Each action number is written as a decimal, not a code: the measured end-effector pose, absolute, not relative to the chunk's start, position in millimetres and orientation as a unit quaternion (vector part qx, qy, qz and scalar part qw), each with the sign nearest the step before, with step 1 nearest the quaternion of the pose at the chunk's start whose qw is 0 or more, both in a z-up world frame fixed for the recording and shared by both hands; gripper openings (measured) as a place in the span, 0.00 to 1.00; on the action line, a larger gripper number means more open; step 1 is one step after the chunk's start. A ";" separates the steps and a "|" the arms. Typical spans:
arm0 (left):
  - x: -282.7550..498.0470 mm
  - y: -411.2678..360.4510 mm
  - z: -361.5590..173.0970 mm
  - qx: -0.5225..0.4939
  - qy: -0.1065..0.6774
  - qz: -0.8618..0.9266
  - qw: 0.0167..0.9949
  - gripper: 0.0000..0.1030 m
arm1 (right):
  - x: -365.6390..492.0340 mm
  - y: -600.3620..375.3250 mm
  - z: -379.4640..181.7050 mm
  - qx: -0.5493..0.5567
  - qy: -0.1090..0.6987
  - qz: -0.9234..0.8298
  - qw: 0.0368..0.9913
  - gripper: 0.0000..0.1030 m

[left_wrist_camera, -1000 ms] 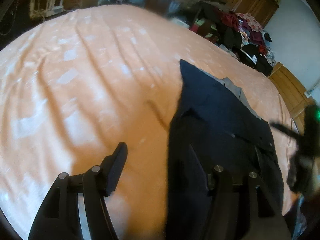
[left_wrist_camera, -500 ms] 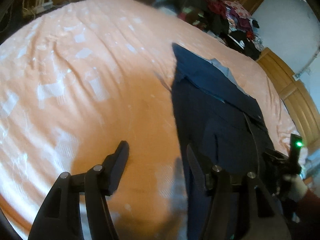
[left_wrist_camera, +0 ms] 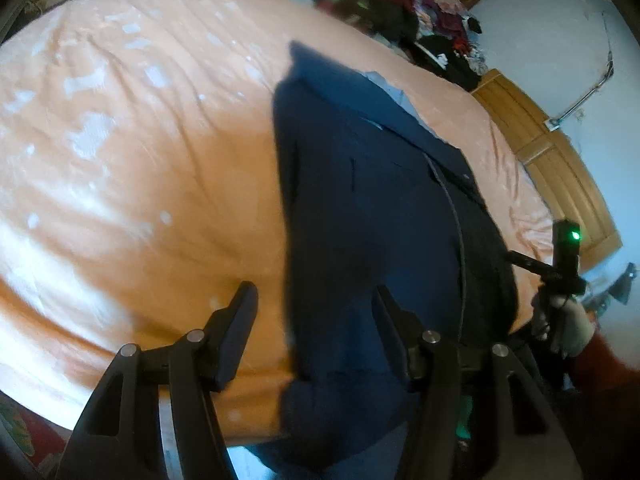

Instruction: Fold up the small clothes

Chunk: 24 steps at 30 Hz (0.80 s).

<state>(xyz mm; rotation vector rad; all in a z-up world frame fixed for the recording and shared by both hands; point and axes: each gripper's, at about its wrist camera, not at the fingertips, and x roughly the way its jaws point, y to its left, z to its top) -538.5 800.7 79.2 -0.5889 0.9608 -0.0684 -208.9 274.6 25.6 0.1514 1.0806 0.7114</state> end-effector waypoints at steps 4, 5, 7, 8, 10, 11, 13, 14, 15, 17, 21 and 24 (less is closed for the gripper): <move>-526.6 794.5 76.9 -0.279 0.464 -0.054 0.839 0.57 | -208.8 183.8 9.1 0.165 0.527 0.272 0.788 0.64; -522.5 792.3 77.3 -0.276 0.467 -0.060 0.838 0.55 | -209.0 170.3 2.3 0.183 0.535 0.268 0.780 0.59; -512.8 788.7 76.8 -0.269 0.473 -0.065 0.837 0.55 | -210.5 155.6 -10.8 0.198 0.551 0.266 0.766 0.55; -509.4 787.6 75.1 -0.266 0.476 -0.067 0.836 0.55 | -210.4 152.7 -16.7 0.202 0.557 0.267 0.760 0.54; -507.6 788.6 74.0 -0.269 0.475 -0.069 0.835 0.55 | -213.4 150.7 -23.4 0.211 0.560 0.271 0.754 0.53; -508.5 789.3 73.5 -0.275 0.473 -0.070 0.834 0.55 | -213.9 151.7 -23.3 0.210 0.558 0.273 0.755 0.53; -511.4 789.7 72.4 -0.281 0.470 -0.071 0.834 0.55 | -216.2 153.7 -23.4 0.208 0.558 0.278 0.754 0.53; -513.1 789.1 71.7 -0.284 0.469 -0.072 0.833 0.55 | -217.5 155.4 -24.2 0.204 0.560 0.279 0.753 0.53; -513.9 788.5 71.2 -0.286 0.469 -0.073 0.832 0.55 | -219.2 156.8 -25.0 0.200 0.561 0.282 0.752 0.53; -515.3 787.2 71.5 -0.289 0.470 -0.075 0.831 0.55 | -227.5 154.3 -25.3 0.197 0.564 0.287 0.749 0.53; -515.0 785.4 70.8 -0.290 0.474 -0.083 0.827 0.55 | -239.6 163.7 -31.4 0.194 0.577 0.320 0.726 0.54; -514.3 780.0 71.0 -0.281 0.481 -0.098 0.825 0.45 | -249.9 177.4 -34.2 0.171 0.584 0.340 0.717 0.56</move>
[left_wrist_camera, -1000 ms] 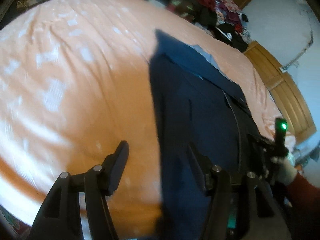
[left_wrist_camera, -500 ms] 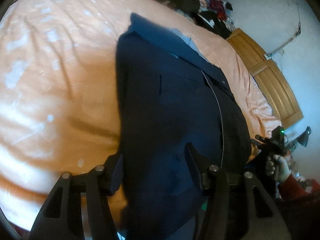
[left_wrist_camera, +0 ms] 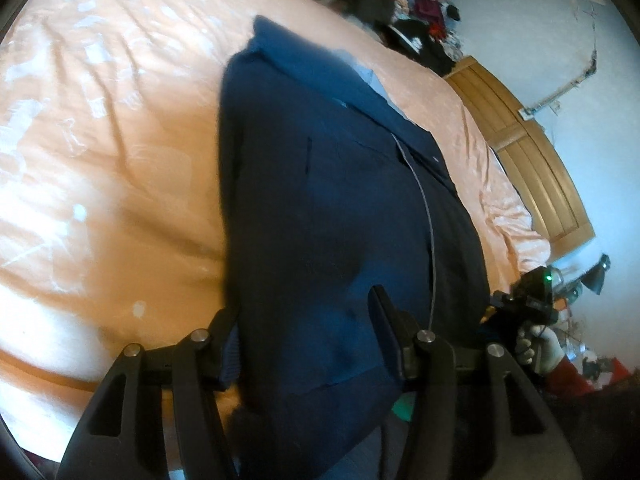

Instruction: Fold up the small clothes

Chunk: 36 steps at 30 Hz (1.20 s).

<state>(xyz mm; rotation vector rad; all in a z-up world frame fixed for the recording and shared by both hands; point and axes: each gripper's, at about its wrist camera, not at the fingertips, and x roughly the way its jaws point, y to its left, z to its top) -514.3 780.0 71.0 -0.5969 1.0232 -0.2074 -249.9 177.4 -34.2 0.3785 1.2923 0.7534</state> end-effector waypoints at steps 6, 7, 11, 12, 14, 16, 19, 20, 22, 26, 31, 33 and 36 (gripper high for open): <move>-513.8 782.9 62.8 -0.294 0.475 -0.100 0.823 0.41 | -245.3 180.0 -42.5 0.179 0.578 0.348 0.716 0.62; -513.8 784.1 62.0 -0.298 0.473 -0.102 0.823 0.41 | -246.3 180.3 -41.4 0.177 0.577 0.350 0.716 0.62; -511.9 781.3 65.4 -0.290 0.483 -0.104 0.820 0.27 | -256.2 178.8 -26.8 0.173 0.566 0.350 0.726 0.15; -511.7 781.9 68.8 -0.299 0.481 -0.104 0.818 0.17 | -259.6 174.8 -18.9 0.188 0.555 0.359 0.726 0.06; -512.7 780.9 82.2 -0.316 0.463 -0.115 0.820 0.05 | -265.0 168.1 0.7 0.212 0.532 0.376 0.729 0.05; -511.8 779.5 98.2 -0.330 0.441 -0.134 0.824 0.05 | -266.2 164.9 16.2 0.226 0.515 0.388 0.730 0.04; -500.3 775.1 112.6 -0.344 0.426 -0.159 0.822 0.05 | -261.8 161.8 23.9 0.259 0.503 0.404 0.719 0.03; -496.3 772.1 112.7 -0.334 0.433 -0.156 0.823 0.05 | -259.0 162.4 20.1 0.266 0.508 0.407 0.711 0.03; -489.1 766.0 104.9 -0.317 0.455 -0.151 0.818 0.05 | -259.3 168.6 10.4 0.247 0.527 0.402 0.707 0.05; -489.3 762.9 69.2 -0.294 0.508 -0.124 0.800 0.05 | -262.0 171.3 -23.6 0.221 0.570 0.356 0.707 0.18; -502.7 769.0 51.3 -0.318 0.506 -0.113 0.794 0.10 | -264.5 172.0 -36.6 0.219 0.578 0.341 0.708 0.26; -502.7 763.6 54.5 -0.300 0.506 -0.113 0.801 0.11 | -265.1 174.6 -36.9 0.214 0.580 0.346 0.706 0.35; -502.3 764.1 54.4 -0.307 0.504 -0.111 0.800 0.11 | -267.7 179.3 -23.8 0.193 0.574 0.355 0.713 0.12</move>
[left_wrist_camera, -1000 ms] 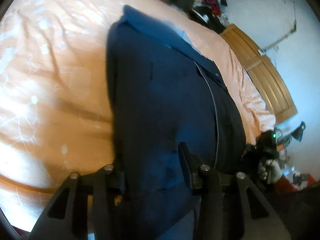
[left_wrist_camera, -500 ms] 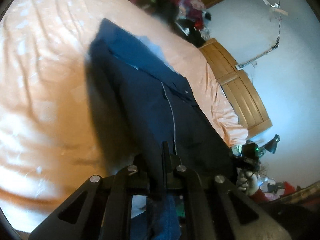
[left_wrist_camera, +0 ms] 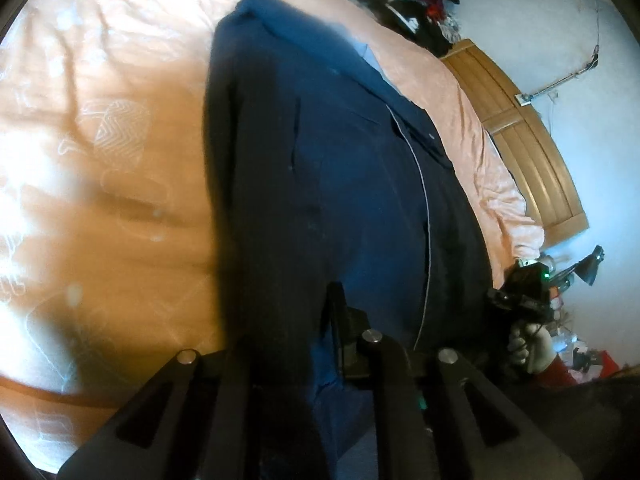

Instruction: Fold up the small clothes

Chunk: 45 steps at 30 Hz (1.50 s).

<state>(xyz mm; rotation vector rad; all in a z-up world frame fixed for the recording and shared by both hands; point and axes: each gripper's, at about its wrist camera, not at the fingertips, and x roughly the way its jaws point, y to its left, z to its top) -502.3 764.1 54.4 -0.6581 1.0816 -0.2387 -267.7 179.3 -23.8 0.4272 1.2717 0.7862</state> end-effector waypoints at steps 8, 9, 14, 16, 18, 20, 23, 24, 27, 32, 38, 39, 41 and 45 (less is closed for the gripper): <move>-454.7 767.1 151.2 -0.381 0.379 -0.207 0.818 0.04 | -223.5 185.4 86.0 0.265 0.448 0.455 0.723 0.04; -435.7 774.9 163.3 -0.395 0.359 -0.214 0.818 0.04 | -204.2 187.1 95.1 0.277 0.437 0.459 0.722 0.04; -327.8 811.3 185.0 -0.418 0.323 -0.187 0.828 0.08 | -83.8 197.3 103.0 0.329 0.421 0.438 0.723 0.05; -277.3 827.5 174.1 -0.422 0.333 -0.157 0.829 0.15 | -29.3 207.0 93.3 0.327 0.430 0.416 0.732 0.07; -217.0 838.0 146.9 -0.413 0.365 -0.127 0.825 0.22 | 26.0 217.6 70.6 0.320 0.454 0.390 0.734 0.13; -167.5 845.3 106.7 -0.374 0.430 -0.046 0.820 0.45 | 58.4 219.7 45.3 0.312 0.480 0.348 0.742 0.25; -125.7 853.2 57.3 -0.337 0.499 0.023 0.798 0.52 | 84.4 220.2 5.6 0.277 0.520 0.294 0.753 0.46; -122.5 855.8 53.8 -0.340 0.494 0.025 0.800 0.52 | 86.8 219.8 -5.1 0.276 0.524 0.291 0.751 0.51; -123.9 860.5 66.5 -0.344 0.451 0.021 0.823 0.61 | 84.3 222.0 -16.4 0.260 0.519 0.292 0.760 0.61; -132.1 866.8 88.7 -0.297 0.420 0.059 0.855 0.96 | 89.1 250.3 -31.4 0.228 0.534 0.309 0.753 0.61; -149.5 892.6 95.2 -0.272 0.426 0.106 0.856 0.96 | 77.0 254.6 -43.2 0.181 0.548 0.310 0.756 0.32; -155.1 894.5 94.2 -0.268 0.430 0.102 0.856 0.96 | 76.1 250.2 -44.9 0.183 0.548 0.311 0.755 0.31; -166.2 885.7 93.8 -0.250 0.437 0.100 0.858 0.96 | 76.8 250.5 -45.6 0.185 0.550 0.310 0.754 0.28; -207.7 871.1 90.4 -0.254 0.438 0.079 0.859 0.96 | 72.8 248.9 -44.7 0.186 0.542 0.303 0.761 0.28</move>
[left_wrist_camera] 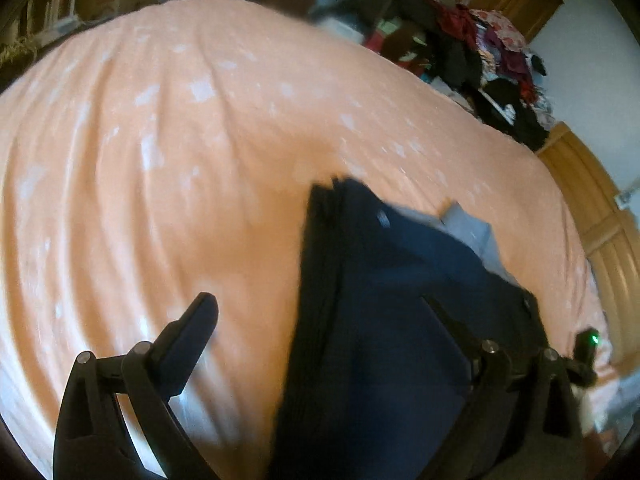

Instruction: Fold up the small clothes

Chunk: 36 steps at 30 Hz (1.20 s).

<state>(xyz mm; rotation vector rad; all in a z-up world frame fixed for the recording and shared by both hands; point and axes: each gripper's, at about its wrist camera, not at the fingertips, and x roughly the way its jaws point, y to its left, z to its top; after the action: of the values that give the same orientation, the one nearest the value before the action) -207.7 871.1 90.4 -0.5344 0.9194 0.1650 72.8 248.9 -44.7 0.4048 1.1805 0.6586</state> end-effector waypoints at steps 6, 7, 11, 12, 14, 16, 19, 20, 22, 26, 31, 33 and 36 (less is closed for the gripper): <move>-276.3 854.4 80.1 -0.256 0.450 0.070 0.853 0.96 | 29.3 225.9 -42.4 0.229 0.539 0.308 0.750 0.38; -286.8 853.3 77.9 -0.256 0.453 0.069 0.851 0.96 | 14.4 219.8 -40.7 0.227 0.537 0.306 0.753 0.39; -323.4 855.8 66.8 -0.278 0.456 0.070 0.843 0.96 | -32.8 207.7 -36.1 0.218 0.529 0.311 0.759 0.40; -328.0 855.9 67.1 -0.284 0.452 0.068 0.843 0.96 | -38.9 208.2 -34.7 0.217 0.526 0.313 0.760 0.39; -332.5 853.3 69.2 -0.292 0.449 0.061 0.842 0.96 | -45.6 209.1 -33.9 0.209 0.519 0.303 0.772 0.24; -332.2 848.5 71.5 -0.294 0.450 0.056 0.842 0.96 | -46.4 211.1 -38.8 0.206 0.521 0.304 0.770 0.09; -333.0 843.4 75.7 -0.285 0.456 0.055 0.841 0.96 | -49.1 206.6 -53.8 0.211 0.515 0.298 0.775 0.08; -336.5 842.2 75.4 -0.289 0.458 0.054 0.839 0.95 | -48.9 202.4 -56.3 0.224 0.509 0.301 0.775 0.09; -339.7 842.0 73.4 -0.299 0.462 0.052 0.834 0.91 | -49.0 201.7 -52.5 0.227 0.501 0.298 0.780 0.12; -349.0 826.3 74.5 -0.283 0.468 0.044 0.836 0.69 | -63.1 205.5 -36.2 0.188 0.489 0.282 0.803 0.23; -354.3 823.2 65.1 -0.271 0.483 0.059 0.831 0.52 | -87.9 198.5 -36.7 0.191 0.491 0.272 0.805 0.25; -353.6 823.5 68.0 -0.290 0.474 0.043 0.830 0.52 | -98.6 201.7 -39.1 0.177 0.484 0.274 0.812 0.28; -348.9 819.9 71.3 -0.346 0.448 0.002 0.824 0.52 | -103.8 207.3 -41.7 0.157 0.468 0.279 0.824 0.34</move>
<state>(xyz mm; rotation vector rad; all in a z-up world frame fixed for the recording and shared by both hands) -348.9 819.9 71.3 -0.7352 0.9529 0.0052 -103.8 207.3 -41.7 0.3343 0.9952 0.5925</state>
